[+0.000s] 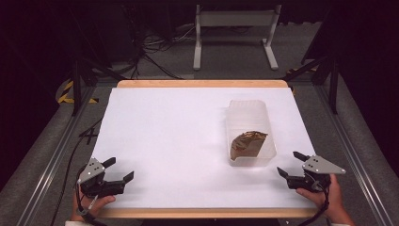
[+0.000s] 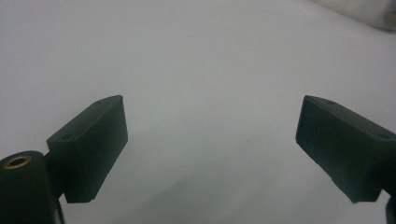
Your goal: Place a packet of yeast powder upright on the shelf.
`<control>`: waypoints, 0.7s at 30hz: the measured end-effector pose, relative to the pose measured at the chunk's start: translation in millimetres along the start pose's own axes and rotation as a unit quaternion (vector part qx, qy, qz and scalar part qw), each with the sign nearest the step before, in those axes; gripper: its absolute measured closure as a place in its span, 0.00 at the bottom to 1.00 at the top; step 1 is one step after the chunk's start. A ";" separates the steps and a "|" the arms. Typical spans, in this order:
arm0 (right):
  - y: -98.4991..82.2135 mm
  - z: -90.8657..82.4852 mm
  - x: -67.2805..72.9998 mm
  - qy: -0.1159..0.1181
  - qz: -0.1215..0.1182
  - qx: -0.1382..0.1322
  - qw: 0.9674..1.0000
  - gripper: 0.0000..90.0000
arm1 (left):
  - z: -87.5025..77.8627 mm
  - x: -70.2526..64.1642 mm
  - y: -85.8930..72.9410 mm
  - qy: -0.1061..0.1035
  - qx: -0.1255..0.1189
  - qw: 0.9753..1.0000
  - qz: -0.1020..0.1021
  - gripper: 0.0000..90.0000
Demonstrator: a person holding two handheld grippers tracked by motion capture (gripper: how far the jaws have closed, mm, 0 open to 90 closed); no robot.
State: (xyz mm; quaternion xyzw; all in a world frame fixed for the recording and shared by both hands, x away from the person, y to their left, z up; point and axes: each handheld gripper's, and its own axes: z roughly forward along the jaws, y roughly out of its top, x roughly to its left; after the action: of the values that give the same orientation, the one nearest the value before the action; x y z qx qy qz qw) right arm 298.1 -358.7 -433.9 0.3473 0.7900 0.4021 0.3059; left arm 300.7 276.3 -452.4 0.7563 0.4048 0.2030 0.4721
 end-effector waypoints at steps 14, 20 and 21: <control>3.1 4.4 2.0 0.003 -0.004 0.002 1.000 0.21 | 0.2 -4.6 0.1 -0.007 0.001 1.000 0.005 0.06; 3.2 3.7 1.6 0.005 -0.001 0.001 1.000 0.21 | 1.9 -6.4 2.5 -0.012 0.006 1.000 0.006 0.06; 3.3 3.9 2.8 0.005 -0.003 0.001 1.000 0.21 | 2.0 -6.7 2.5 -0.010 0.007 1.000 0.007 0.06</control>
State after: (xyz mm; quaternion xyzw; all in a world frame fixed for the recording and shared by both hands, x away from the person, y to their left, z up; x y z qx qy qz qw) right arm 300.4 -353.4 -433.6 0.3431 0.7928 0.4022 0.3034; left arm 299.2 269.2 -450.6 0.7643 0.3960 0.1960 0.4697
